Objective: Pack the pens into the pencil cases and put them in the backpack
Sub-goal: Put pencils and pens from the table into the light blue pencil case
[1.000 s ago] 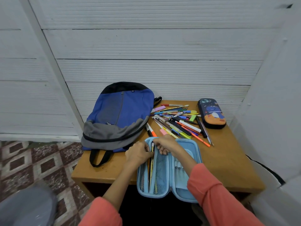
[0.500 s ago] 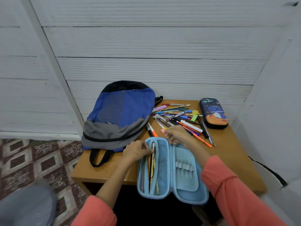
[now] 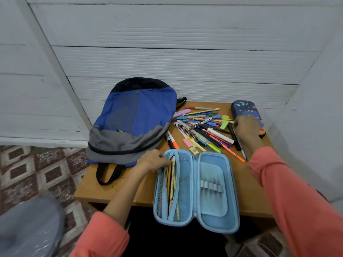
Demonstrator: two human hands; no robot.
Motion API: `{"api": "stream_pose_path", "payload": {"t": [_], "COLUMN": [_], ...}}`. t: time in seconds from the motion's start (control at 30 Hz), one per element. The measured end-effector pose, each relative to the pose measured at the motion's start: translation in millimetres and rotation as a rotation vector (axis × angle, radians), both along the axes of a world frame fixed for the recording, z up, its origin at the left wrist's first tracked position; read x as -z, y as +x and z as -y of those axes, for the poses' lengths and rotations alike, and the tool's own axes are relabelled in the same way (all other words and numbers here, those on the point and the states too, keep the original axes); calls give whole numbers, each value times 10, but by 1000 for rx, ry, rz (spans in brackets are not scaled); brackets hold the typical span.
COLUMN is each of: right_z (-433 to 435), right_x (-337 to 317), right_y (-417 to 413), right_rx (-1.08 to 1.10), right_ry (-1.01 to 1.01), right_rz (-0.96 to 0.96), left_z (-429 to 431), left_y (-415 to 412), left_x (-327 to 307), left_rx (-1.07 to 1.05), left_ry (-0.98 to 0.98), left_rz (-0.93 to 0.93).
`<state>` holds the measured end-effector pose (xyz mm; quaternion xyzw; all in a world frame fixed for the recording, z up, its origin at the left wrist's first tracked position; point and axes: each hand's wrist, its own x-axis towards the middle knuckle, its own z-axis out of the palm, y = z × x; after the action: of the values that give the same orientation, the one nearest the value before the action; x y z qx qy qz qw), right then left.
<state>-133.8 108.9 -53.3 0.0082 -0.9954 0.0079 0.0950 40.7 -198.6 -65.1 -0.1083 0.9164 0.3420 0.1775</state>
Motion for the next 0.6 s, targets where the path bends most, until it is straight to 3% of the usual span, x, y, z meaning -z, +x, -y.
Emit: {"api": "stream_pose_path", "payload": {"t": [0.17, 0.6], "right_z": [31, 139], "right_x": [29, 36], "right_y": [-134, -208], "right_rx": [-115, -126], "right_ry": [184, 403], "right_rz": [31, 69], "left_z": [15, 42], "left_y": [-50, -91], "left_x": [32, 56], "left_rx": [-15, -7], "left_ry": [66, 116], "left_rz": [36, 63]}}
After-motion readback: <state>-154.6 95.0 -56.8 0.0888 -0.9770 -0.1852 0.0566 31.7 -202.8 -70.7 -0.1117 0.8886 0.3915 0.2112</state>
